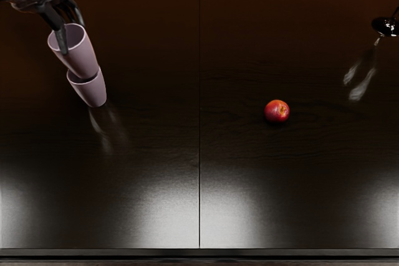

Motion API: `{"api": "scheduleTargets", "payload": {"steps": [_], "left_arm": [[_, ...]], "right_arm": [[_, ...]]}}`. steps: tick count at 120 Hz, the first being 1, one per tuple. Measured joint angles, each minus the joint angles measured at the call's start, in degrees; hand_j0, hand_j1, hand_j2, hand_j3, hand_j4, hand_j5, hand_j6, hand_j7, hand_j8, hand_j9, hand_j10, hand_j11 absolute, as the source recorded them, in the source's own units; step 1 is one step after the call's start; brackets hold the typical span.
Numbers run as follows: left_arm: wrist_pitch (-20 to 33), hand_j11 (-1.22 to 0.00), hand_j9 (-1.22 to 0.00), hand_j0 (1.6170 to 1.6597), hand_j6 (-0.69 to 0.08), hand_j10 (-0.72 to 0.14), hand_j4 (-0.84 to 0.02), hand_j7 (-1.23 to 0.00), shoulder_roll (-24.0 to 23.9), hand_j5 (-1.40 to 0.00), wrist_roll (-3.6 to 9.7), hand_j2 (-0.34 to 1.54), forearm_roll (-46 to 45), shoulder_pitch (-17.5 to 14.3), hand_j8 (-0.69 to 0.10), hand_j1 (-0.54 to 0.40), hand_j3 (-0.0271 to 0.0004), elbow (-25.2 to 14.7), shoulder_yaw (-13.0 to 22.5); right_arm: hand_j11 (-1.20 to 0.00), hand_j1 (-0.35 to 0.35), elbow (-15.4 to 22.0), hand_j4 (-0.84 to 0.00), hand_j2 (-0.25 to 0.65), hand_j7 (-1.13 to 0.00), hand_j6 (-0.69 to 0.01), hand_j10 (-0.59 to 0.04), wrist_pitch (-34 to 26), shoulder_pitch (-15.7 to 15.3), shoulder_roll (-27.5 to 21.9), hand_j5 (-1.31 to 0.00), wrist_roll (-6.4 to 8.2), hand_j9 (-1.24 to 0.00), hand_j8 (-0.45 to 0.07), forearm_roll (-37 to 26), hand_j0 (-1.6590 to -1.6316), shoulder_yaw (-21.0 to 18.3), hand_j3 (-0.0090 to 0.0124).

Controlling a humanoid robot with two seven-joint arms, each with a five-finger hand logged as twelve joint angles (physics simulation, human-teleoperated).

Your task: Pick up cup and place in cup with left hand

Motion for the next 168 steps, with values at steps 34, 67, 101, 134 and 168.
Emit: {"api": "scheduleTargets", "payload": {"steps": [34, 67, 101, 134, 168], "left_arm": [[-0.6, -1.03, -1.06, 1.6464, -0.29, -0.472, -0.539, -1.06, 0.1, -1.08, 0.0, 0.86, 0.1, 0.1, -0.277, -0.316, 0.0, 1.5, 0.0], [-0.8, -1.03, -1.06, 1.6489, -0.303, -0.488, -0.568, -1.06, -0.8, -1.08, -0.01, 0.78, 0.0, 0.3, -0.289, -0.269, 0.0001, 2.8, 0.1], [-0.8, -1.03, -1.06, 1.65, -0.329, -0.512, -0.597, -1.07, -1.5, -1.09, 0.0, 0.77, 0.0, 0.4, -0.314, -0.25, 0.0001, 3.2, 0.1], [-0.8, -1.03, -1.07, 1.6513, -0.323, -0.509, -0.591, -1.07, -1.5, -1.09, -0.01, 0.79, -0.1, 1.0, -0.304, -0.257, 0.0001, 3.2, -0.1], [-0.8, -1.04, -1.08, 1.6515, -0.321, -0.509, -0.592, -1.08, -2.0, -1.09, -0.01, 0.79, 0.0, 1.4, -0.306, -0.255, 0.0001, 3.2, -0.1]], "right_arm": [[0.0, -0.349, 0.0, 0.0, 0.0, 0.0, -0.001, 0.0, 0.0, 0.0, 0.0, 0.0, 0.0, 0.0, -0.001, 0.0, -1.6581, 0.0, 0.0], [0.0, -0.349, 0.0, 0.0, 0.0, 0.0, -0.001, 0.0, 0.0, 0.0, 0.0, 0.0, 0.0, 0.0, -0.001, 0.0, -1.6581, 0.0, 0.0], [0.0, -0.349, 0.0, 0.0, 0.0, 0.0, -0.001, 0.0, 0.0, 0.0, 0.0, 0.0, 0.0, 0.0, -0.001, 0.0, -1.6581, 0.0, 0.0], [0.0, -0.349, 0.0, 0.0, 0.0, 0.0, -0.001, 0.0, 0.0, 0.0, 0.0, 0.0, 0.0, 0.0, -0.001, 0.1, -1.6581, 0.0, 0.0], [0.0, -0.349, 0.0, 0.0, 0.0, 0.0, -0.001, 0.0, 0.0, 0.0, 0.0, 0.0, 0.0, 0.0, -0.001, 0.1, -1.6581, 0.0, 0.0]]}}
